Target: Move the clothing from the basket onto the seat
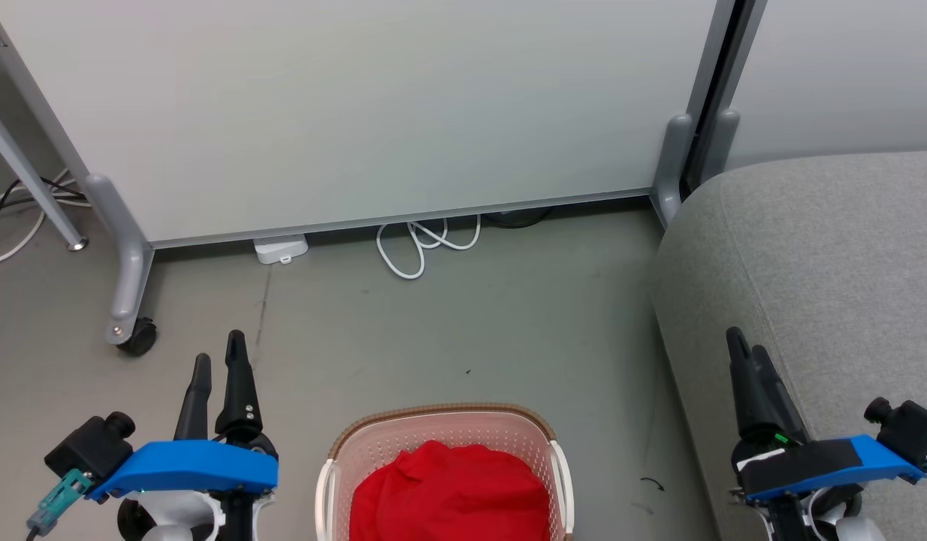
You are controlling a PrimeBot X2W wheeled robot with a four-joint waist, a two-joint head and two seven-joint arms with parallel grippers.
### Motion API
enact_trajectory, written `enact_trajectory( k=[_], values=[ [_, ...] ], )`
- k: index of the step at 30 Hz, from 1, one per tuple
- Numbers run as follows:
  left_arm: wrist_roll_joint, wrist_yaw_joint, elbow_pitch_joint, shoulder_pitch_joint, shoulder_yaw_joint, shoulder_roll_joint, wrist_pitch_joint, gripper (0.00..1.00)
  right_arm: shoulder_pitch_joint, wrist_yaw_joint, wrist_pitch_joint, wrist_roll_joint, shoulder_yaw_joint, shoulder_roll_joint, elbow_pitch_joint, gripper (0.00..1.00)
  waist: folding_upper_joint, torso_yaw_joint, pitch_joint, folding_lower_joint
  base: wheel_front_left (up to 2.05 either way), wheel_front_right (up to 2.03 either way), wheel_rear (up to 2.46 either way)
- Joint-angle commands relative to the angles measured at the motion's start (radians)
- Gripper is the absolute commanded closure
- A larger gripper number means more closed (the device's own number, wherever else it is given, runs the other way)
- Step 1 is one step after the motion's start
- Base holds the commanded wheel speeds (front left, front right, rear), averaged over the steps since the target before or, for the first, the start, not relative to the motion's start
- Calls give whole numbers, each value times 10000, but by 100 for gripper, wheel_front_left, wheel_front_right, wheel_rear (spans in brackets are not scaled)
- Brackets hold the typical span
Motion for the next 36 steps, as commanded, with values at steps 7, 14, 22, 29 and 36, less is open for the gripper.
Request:
enact_trajectory(
  k=[7, 14, 22, 29, 36],
  values=[
    [1630, 273, 93, -340, -338, 88, -314, 0, -267, 24, -323, -1504, 118, -67, -76, 0, -1, 43, -3, -1, 0, 0, 0],
    [2429, 410, 192, -378, -578, 134, -489, 0, -296, 23, -493, -2391, 243, -73, -2, 0, -1, 84, -8, -1, 0, 0, 0],
    [3338, 587, 313, -433, -821, 193, -703, 0, -302, 25, -713, -3391, 371, -80, 101, 0, -1, 124, -15, -1, 0, 0, 0],
    [4068, 710, 397, -462, -1018, 247, -878, 0, -326, 27, -886, -4204, 426, -85, 146, 0, -1, 141, -3, -1, 0, 0, 0],
    [4722, 806, 442, -496, -1192, 285, -1043, 0, -356, 28, -1054, -4981, 456, -90, 178, 0, -1, 152, 12, -1, 0, 0, 0]
  ],
)
